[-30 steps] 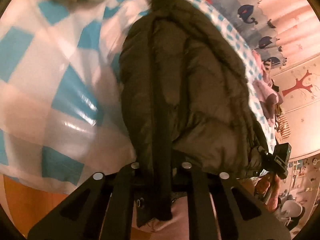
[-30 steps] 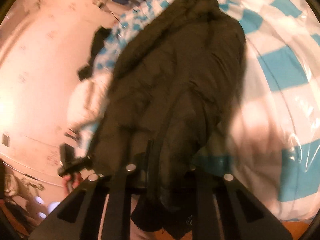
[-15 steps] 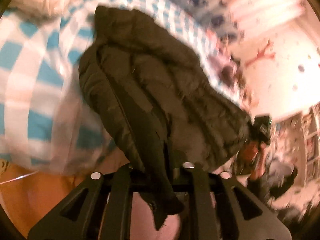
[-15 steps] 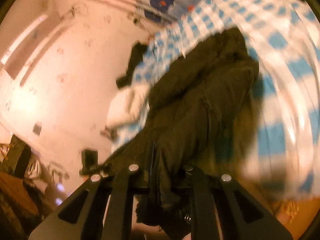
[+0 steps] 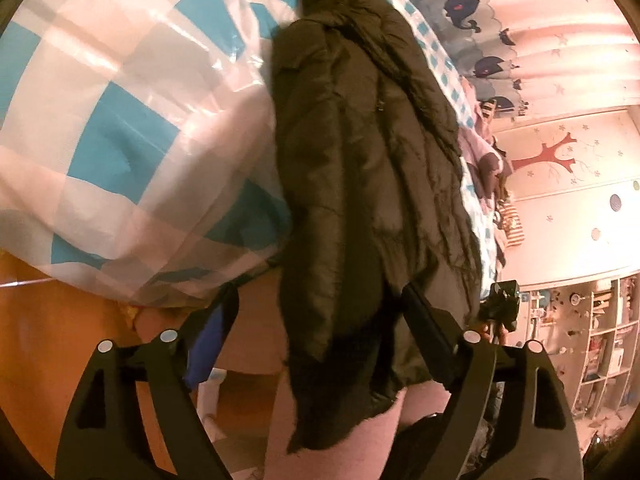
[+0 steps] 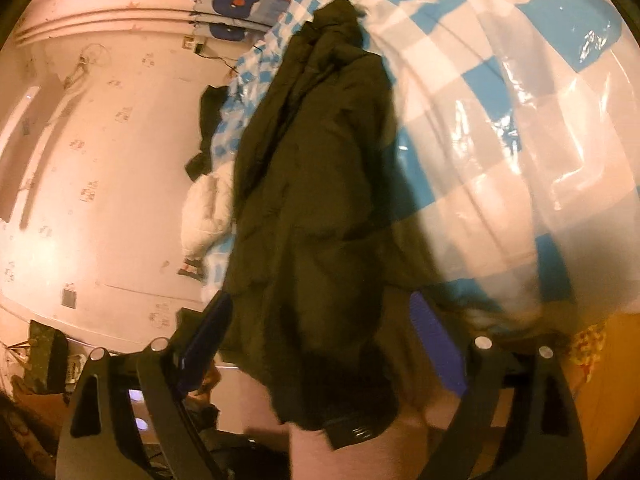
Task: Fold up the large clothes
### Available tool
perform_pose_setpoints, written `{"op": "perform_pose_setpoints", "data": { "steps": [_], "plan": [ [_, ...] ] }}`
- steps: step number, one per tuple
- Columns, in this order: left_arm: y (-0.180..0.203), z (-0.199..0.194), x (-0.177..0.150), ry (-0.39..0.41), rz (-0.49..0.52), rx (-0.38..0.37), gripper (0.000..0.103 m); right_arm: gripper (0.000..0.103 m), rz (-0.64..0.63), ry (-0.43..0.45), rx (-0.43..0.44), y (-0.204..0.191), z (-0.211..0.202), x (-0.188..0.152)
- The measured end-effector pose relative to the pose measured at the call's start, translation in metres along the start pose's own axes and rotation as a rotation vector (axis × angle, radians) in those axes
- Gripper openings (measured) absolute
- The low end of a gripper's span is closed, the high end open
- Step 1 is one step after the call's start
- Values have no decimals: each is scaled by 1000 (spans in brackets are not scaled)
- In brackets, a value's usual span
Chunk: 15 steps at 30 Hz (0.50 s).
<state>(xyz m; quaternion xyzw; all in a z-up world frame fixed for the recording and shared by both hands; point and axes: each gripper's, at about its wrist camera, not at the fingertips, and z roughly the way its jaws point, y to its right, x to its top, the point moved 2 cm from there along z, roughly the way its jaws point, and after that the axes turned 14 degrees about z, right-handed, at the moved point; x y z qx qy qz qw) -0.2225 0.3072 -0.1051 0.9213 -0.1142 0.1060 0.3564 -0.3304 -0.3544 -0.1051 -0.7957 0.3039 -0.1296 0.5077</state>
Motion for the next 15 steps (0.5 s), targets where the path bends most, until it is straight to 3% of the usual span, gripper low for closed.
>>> {"op": "perform_pose_setpoints", "data": {
  "steps": [4, 8, 11, 15],
  "plan": [
    [-5, 11, -4, -14, -27, -9, 83, 87, 33, -49, 15, 15, 12, 7],
    [3, 14, -1, 43, -37, -49, 83, 87, 37, -87, 96, 16, 22, 7],
    [2, 9, 4, 81, -42, -64, 87, 88, 29, -108, 109, 14, 30, 9],
    [5, 26, 9, 37, -45, -70, 88, 88, 26, -138, 115, 11, 39, 12]
  ]
}}
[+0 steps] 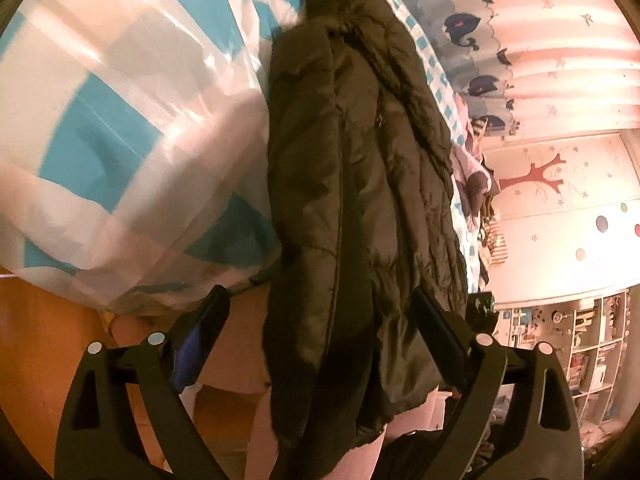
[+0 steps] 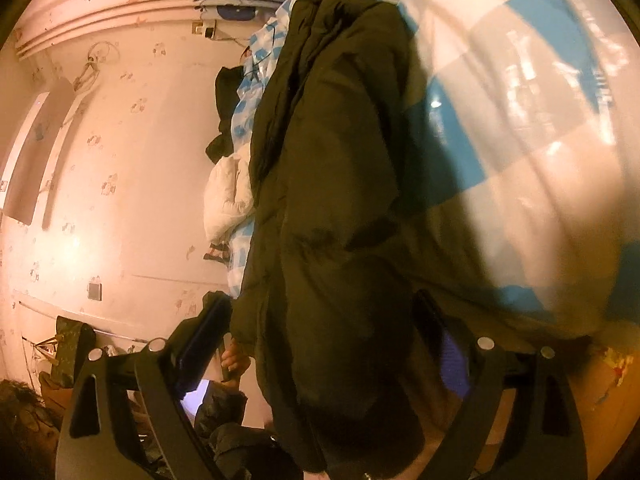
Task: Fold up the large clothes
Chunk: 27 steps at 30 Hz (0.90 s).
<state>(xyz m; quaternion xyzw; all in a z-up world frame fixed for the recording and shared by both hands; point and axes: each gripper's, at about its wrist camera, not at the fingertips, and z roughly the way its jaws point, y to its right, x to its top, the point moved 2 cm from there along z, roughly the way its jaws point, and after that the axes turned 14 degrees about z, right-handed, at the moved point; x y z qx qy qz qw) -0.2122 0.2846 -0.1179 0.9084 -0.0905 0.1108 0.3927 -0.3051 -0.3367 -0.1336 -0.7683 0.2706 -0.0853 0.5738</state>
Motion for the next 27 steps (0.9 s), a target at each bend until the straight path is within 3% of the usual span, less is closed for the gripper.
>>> {"op": "perform_pose_setpoints", "data": {
  "steps": [7, 9, 11, 12, 16, 17, 19, 23, 27],
  "plan": [
    [21, 32, -3, -76, 70, -30, 88, 86, -74, -13, 3, -17, 11, -7],
    [25, 36, -4, -88, 78, -15, 88, 58, -110, -5, -21, -23, 12, -11],
    [28, 36, -3, -93, 78, -2, 80, 42, -139, 4, -67, -26, 14, -14],
    [31, 37, -1, -94, 76, -3, 69, 34, -148, 7, -73, -27, 14, -15],
    [41, 27, 3, -74, 91, 6, 35, 22, -184, 39, -55, -40, 12, -19],
    [44, 22, 5, -63, 101, 6, 32, 19, -192, 50, -39, -46, 9, -21],
    [56, 8, 6, -34, 131, 1, 22, 17, -219, 66, -4, -57, 2, -24],
    [75, -22, 4, 5, 187, -20, 18, 16, -287, 84, 51, -84, -22, -42],
    [77, -28, -8, -71, 247, -26, 19, 19, -291, 57, 20, -79, -33, -53]
  ]
}}
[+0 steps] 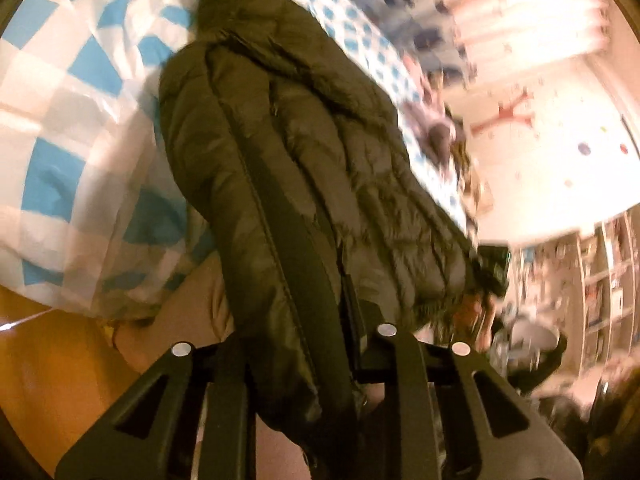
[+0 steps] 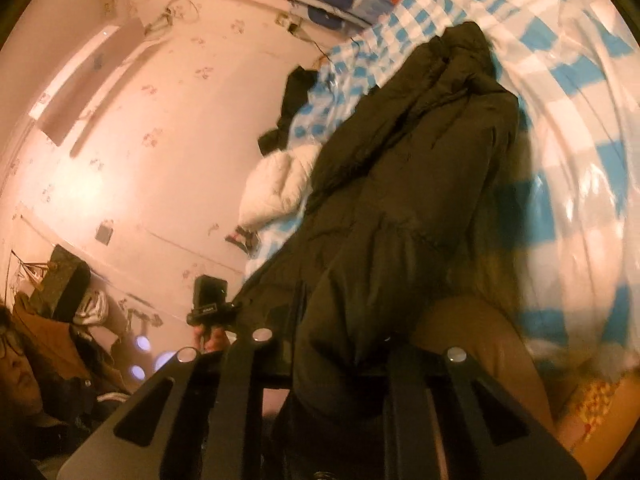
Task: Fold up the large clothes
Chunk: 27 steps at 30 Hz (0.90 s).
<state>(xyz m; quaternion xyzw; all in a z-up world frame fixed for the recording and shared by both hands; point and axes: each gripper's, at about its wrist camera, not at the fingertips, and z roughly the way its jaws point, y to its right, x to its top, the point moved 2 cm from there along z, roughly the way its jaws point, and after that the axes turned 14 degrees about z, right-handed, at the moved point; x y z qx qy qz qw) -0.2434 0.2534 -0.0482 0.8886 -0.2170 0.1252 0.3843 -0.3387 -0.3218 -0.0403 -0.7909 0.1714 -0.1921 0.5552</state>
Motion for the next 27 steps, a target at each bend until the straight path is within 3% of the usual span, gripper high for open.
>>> {"op": "perform_pose_setpoints", "data": {
  "steps": [1, 2, 3, 4, 5, 7, 8, 13, 14, 15, 16, 17, 19, 22, 27],
  "plan": [
    [-6, 5, -5, -34, -5, 6, 27, 21, 20, -16, -25, 9, 1, -2],
    [-11, 11, -7, -56, -22, 12, 34, 30, 48, -22, -49, 20, 1, -4],
    [-19, 14, -10, -67, -41, 18, 48, 54, 72, -30, -46, 28, 2, -5],
    [-27, 16, -12, -62, -62, 23, 58, 61, 106, -36, -23, 38, 1, -6],
    [-33, 16, -13, -44, -84, 15, 62, 70, 128, -27, -9, 44, 1, -7],
    [-43, 17, -12, 3, -130, -10, 79, 71, 150, -19, 15, 49, 2, -7],
    [-45, 17, -11, 17, -140, -12, 82, 75, 153, -16, 14, 51, 2, -6],
    [-41, 28, -3, 13, -129, -20, 83, 75, 132, -39, -28, 48, 13, -4],
    [-37, 33, -1, 10, -120, -7, 83, 68, 119, -38, -36, 47, 14, -4],
    [-35, 35, 1, 2, -122, 14, 79, 47, 109, -38, -45, 47, 15, -4],
    [-32, 37, -2, -3, -127, 24, 62, 35, 95, -25, -73, 46, 17, -4],
    [-34, 39, -5, -24, -141, 28, 52, 20, 88, -16, -87, 49, 15, -3],
    [-34, 41, -7, -31, -153, 37, 27, 16, 74, 6, -93, 49, 14, -5],
    [-20, 33, -5, 0, -112, 84, 12, 11, 60, 22, -68, 41, 11, -9],
    [19, -1, 2, 47, 3, 67, 7, 9, -33, 6, 4, -2, -2, -23]
  ]
}}
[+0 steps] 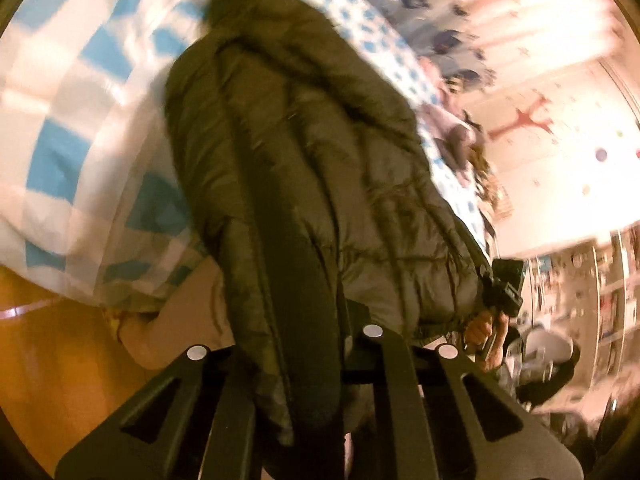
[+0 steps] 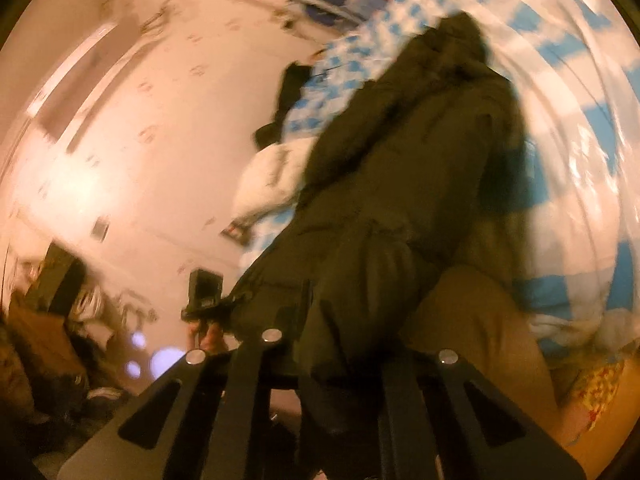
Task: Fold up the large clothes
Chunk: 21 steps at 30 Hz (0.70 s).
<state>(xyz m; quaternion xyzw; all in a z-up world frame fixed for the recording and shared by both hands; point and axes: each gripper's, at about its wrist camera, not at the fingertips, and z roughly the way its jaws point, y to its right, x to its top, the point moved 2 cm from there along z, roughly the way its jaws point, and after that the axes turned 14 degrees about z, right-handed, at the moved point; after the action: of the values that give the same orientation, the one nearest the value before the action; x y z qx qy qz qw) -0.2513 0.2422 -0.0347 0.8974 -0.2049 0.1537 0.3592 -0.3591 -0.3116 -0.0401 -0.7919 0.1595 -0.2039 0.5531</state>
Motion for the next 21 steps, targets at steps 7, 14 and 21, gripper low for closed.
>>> {"op": "perform_pose_setpoints", "data": {
  "steps": [7, 14, 21],
  "plan": [
    [-3, -4, -23, -52, 72, 11, 53, 36, 53, -96, -43, 27, -10, -22],
    [-40, 1, -47, 1, -76, 0, 84, 68, 194, -101, 15, 72, -8, -34],
    [-33, 26, -51, -37, -76, -38, 77, 29, 155, -53, -19, 66, 3, -33]
  ]
}}
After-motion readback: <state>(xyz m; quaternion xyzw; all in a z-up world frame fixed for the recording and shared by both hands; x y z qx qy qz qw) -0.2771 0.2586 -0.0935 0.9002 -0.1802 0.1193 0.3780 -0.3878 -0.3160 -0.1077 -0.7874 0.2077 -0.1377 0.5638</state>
